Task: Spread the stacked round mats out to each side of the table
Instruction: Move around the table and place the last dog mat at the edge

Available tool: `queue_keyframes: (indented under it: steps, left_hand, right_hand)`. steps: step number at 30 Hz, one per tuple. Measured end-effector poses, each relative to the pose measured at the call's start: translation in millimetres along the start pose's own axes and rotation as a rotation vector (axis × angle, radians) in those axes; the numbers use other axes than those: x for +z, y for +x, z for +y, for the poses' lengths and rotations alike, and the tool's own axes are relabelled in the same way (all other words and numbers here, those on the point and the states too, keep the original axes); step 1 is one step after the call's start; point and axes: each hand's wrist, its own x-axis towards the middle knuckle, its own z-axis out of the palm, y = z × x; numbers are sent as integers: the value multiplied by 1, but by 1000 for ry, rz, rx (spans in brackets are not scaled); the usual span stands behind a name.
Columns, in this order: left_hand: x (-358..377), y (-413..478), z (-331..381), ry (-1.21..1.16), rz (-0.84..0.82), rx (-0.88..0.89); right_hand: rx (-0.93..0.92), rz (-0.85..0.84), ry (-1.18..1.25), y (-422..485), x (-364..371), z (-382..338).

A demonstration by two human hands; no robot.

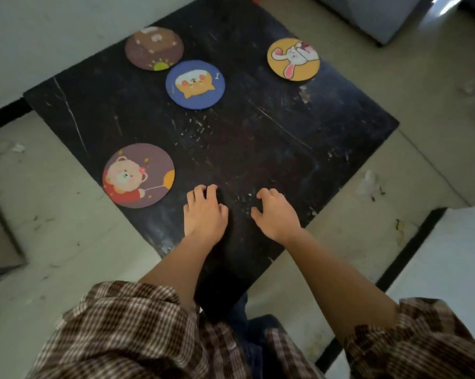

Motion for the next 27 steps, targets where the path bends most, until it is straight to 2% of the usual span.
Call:
queue_keyframes:
  steps: [9, 18, 27]
  left_hand:
    - [-11, 48, 17, 65, 35, -183]
    - [-18, 102, 49, -16, 149, -425]
    - [-37, 178, 64, -104, 268, -592]
  right_hand:
    - [-220, -48, -251, 91, -36, -14]
    - [-497, -86, -294, 183, -66, -19]
    - [-528, -134, -239, 272, -93, -42]
